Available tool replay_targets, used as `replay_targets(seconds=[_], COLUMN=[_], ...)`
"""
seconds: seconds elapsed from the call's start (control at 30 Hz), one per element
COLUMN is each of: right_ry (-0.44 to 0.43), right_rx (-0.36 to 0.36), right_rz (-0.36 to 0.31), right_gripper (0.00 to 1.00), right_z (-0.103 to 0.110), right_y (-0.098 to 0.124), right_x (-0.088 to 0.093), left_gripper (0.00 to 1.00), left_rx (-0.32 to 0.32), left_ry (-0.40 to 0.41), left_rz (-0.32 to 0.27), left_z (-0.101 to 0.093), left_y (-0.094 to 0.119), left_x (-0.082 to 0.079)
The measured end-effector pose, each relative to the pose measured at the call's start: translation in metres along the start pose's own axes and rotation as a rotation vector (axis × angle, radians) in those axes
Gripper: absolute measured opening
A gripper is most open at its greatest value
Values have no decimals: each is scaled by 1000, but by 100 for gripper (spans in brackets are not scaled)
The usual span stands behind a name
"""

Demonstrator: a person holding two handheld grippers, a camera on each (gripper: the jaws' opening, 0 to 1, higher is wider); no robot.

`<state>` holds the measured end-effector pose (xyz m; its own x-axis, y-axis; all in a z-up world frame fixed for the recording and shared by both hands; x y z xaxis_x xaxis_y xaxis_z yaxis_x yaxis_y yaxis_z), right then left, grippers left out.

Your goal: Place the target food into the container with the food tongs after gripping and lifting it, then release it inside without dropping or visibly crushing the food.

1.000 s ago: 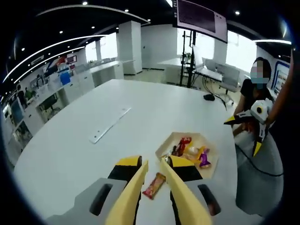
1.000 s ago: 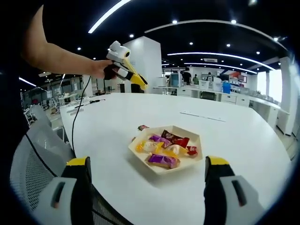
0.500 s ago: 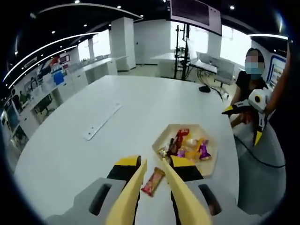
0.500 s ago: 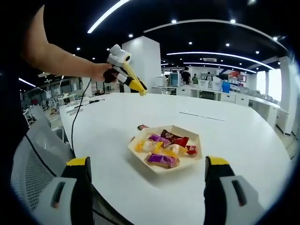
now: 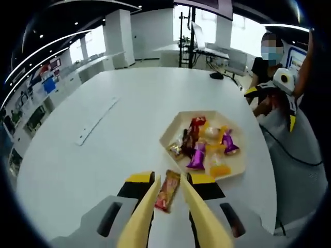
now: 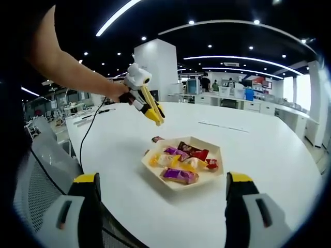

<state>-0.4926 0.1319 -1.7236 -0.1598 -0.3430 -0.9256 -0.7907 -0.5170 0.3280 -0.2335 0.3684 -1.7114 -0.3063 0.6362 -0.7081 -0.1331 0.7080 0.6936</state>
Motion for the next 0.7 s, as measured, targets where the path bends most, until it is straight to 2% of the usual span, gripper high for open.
replay_targets(seconds=[0.23,0.33,0.6,0.67,0.7], right_ry=[-9,-14,-10,-12,-12], right_rx=[-5,-5,-2,1,1], right_rz=[2,4,3,2,4], right_gripper=[99,99,99,99,99], right_z=[0,0,0,0,0], right_y=[0,0,0,0,-1], right_x=[1,1,1,1,1], left_gripper=[22,22,23,22,22], left_rx=[21,24,48,52,54], left_ry=[-71,-82,-110,-130,-128], left_rz=[83,100,131,168,165], left_z=[8,2,3,2,0], left_y=[-25,-29,-39,-42,-43], left_x=[20,20,24,28,29])
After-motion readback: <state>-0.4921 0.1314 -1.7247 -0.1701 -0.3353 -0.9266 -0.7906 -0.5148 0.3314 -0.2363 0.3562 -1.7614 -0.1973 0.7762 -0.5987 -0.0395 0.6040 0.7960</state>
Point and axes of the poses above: the point that each gripper's makers call its tool centre point, and the gripper's own axes: y roughly backward along the fingers, z roughly to its left, x roughly out of its underside, the point moved 8 cm from there along y, roughly backward along the fingers, and after that the axes turned 12 degrees about y, right-handed, at the moved point
